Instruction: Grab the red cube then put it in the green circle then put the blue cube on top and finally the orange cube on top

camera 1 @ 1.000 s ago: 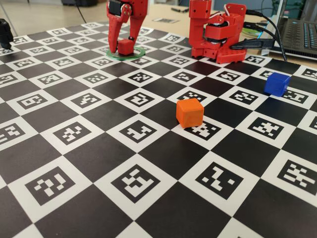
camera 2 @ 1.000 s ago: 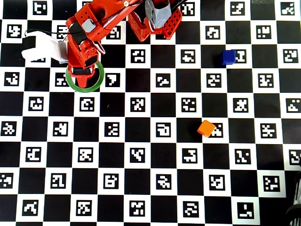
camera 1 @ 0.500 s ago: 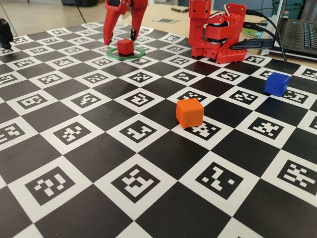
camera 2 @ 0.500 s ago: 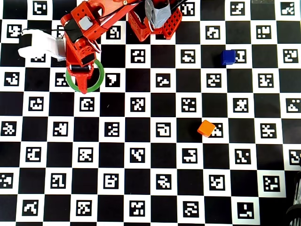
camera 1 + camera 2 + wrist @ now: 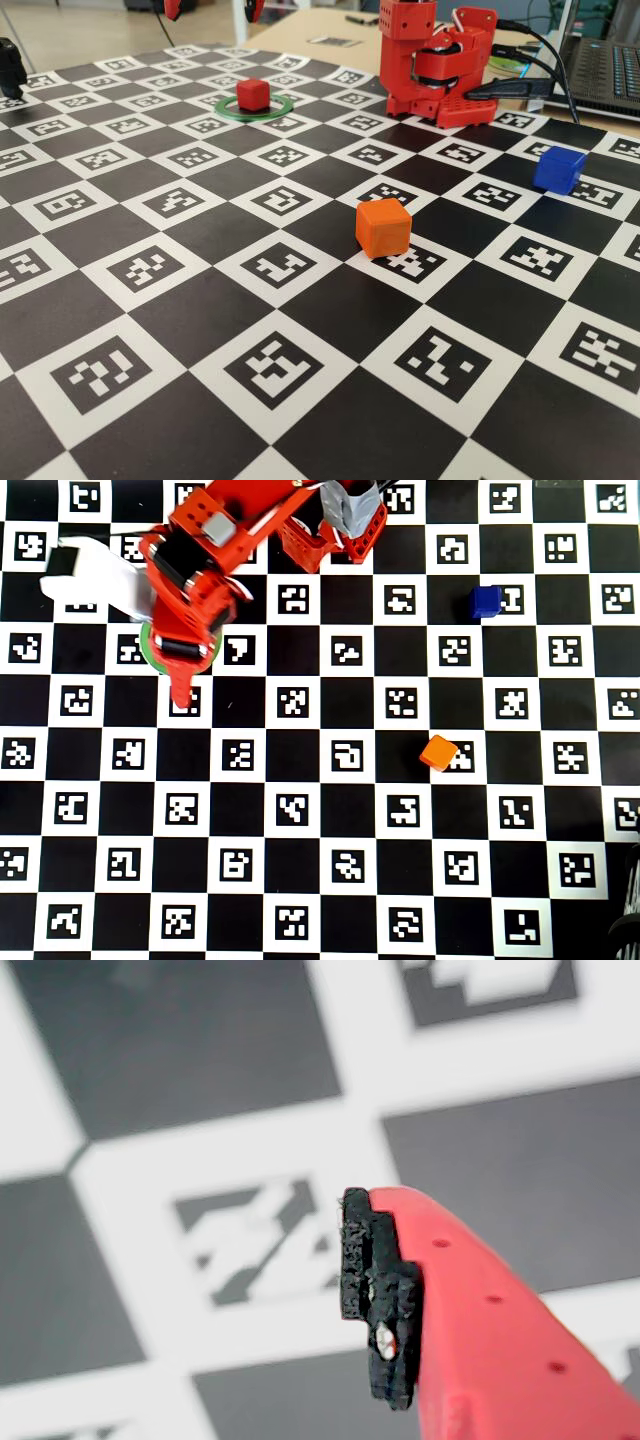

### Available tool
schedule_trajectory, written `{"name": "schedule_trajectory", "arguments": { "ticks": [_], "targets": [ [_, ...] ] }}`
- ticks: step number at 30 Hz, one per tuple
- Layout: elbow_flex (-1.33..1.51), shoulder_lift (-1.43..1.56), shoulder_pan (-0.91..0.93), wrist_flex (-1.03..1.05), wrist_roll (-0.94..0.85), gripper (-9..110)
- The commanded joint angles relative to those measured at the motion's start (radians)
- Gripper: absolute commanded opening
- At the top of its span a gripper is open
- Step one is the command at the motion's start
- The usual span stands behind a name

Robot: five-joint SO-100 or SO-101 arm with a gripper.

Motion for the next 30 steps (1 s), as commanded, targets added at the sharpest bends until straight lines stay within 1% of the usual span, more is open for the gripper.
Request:
{"name": "schedule_trajectory", "arguments": {
  "ticks": [1,5,9,11,13,18,21,24,30],
  "targets": [
    [-0.112,0.067,-0.169,0.049,0.225,45],
    [-0.137,0.063,-0.325,0.114,0.434,43],
    [-0.143,0.055,-0.520,0.184,0.612,43],
    [-0.141,0.055,-0.627,0.195,0.735,43],
    [-0.141,0.054,-0.732,0.201,0.799,43],
    [-0.150,0.018,-0.971,0.190,0.876,44],
    [-0.167,-0.020,-1.068,0.189,0.925,44],
    [-0.167,-0.043,-1.160,0.193,0.982,47],
    [-0.144,-0.054,-1.397,0.186,1.081,48]
  ]
}}
